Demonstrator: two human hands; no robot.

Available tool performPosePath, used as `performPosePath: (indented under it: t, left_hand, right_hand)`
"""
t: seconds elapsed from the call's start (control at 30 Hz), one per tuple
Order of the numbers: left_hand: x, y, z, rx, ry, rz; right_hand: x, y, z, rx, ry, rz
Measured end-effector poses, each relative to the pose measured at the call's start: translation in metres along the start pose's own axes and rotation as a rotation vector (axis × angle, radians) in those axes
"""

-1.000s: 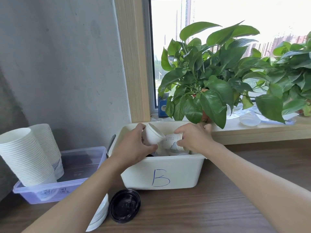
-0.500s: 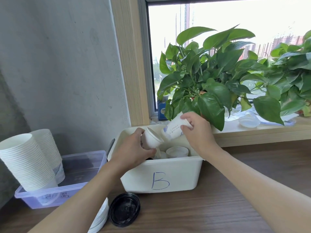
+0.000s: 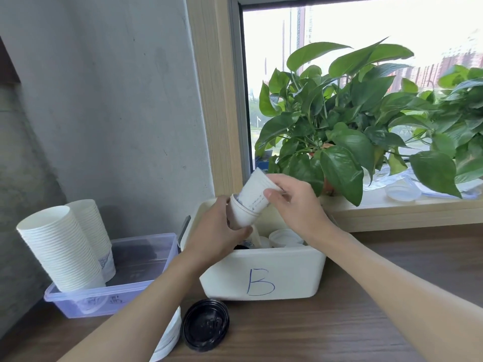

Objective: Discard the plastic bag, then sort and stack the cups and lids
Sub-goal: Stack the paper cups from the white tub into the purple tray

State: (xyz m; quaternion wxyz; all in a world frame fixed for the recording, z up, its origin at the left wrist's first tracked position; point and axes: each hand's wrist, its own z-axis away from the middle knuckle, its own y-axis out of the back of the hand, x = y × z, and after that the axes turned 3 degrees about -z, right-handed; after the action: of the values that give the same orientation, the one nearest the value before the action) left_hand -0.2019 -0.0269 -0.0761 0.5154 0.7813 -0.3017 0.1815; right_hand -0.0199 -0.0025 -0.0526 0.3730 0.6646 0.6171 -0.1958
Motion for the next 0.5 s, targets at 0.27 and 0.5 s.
performPosePath:
  t: [0.27, 0.5]
  left_hand:
    - [0.001, 0.008, 0.001, 0.105, -0.136, 0.005]
    - [-0.021, 0.037, -0.009, 0.182, -0.09, -0.093]
  right_hand:
    - [-0.002, -0.016, -0.003, -0.028, 0.003, -0.011]
    - [0.015, -0.023, -0.01, -0.15, -0.173, 0.071]
